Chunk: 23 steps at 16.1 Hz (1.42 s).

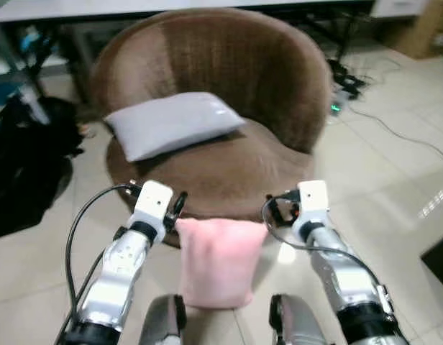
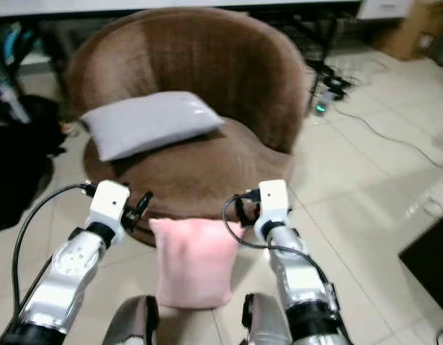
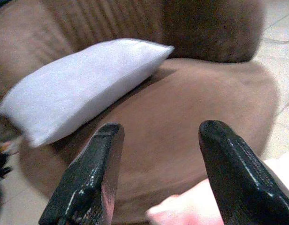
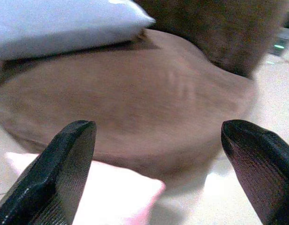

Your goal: Move the pillow to the sofa from floor

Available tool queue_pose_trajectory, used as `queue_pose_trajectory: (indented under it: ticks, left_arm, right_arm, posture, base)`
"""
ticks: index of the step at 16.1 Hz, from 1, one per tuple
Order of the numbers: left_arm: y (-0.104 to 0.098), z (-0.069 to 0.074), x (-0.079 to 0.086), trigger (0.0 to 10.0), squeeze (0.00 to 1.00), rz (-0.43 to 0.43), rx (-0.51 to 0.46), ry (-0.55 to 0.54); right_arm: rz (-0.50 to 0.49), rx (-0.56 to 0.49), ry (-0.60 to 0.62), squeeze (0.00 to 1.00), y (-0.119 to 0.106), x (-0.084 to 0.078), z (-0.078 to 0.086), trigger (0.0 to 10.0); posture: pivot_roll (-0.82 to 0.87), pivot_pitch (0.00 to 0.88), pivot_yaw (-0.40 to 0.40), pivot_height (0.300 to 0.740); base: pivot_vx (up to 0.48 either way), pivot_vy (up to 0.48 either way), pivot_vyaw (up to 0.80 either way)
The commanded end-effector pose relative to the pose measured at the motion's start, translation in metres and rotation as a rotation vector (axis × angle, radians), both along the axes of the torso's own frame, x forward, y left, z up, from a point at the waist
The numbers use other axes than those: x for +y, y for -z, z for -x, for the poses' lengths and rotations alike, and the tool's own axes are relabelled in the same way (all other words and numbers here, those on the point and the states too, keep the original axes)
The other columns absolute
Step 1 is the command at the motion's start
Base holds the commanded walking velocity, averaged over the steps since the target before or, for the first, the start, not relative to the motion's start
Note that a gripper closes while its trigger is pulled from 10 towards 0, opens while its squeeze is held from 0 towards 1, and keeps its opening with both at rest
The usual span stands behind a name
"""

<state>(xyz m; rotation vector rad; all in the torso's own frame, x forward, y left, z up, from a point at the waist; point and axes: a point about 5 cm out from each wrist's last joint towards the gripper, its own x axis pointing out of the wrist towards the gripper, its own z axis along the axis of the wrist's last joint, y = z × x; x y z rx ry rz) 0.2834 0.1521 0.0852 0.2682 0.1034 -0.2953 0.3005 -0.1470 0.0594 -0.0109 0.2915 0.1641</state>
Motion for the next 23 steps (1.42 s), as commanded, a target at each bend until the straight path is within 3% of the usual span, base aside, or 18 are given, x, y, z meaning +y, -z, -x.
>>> queue_pose_trajectory:
  ticks: [1,4,20,23]
  left_arm:
    - [-0.0034,0.0001,0.0000,10.0,0.00,-0.003,-0.016,0.013]
    - [-0.0035,-0.0002,-0.0001,10.0,0.00,-0.003,-0.017,0.013]
    - [-0.0035,-0.0006,-0.0001,10.0,0.00,-0.004,-0.018,0.014]
    - [-0.0017,-0.0013,0.0012,10.0,0.00,-0.023,-0.011,-0.004]
  right_arm:
    - [0.001,-0.026,-0.003,0.00,-0.0070,0.0008,-0.0037,10.0]
    - [0.004,-0.024,-0.007,0.00,-0.0067,0.0016,-0.0042,10.0]
    - [-0.011,-0.015,0.016,0.00,-0.0049,-0.0003,-0.0038,10.0]
    - [-0.007,-0.011,0.023,0.00,-0.0045,-0.0015,-0.0036,10.0]
  posture:
    - [0.02,0.000,0.007,0.577]
    - [0.02,0.000,0.005,0.577]
    - [0.02,0.000,0.006,0.577]
    - [0.02,0.000,0.006,0.577]
  base:
    - [0.304,0.000,0.00]
    - [0.301,0.000,0.80]
    - [0.302,0.000,0.00]
    - [0.000,0.000,0.00]
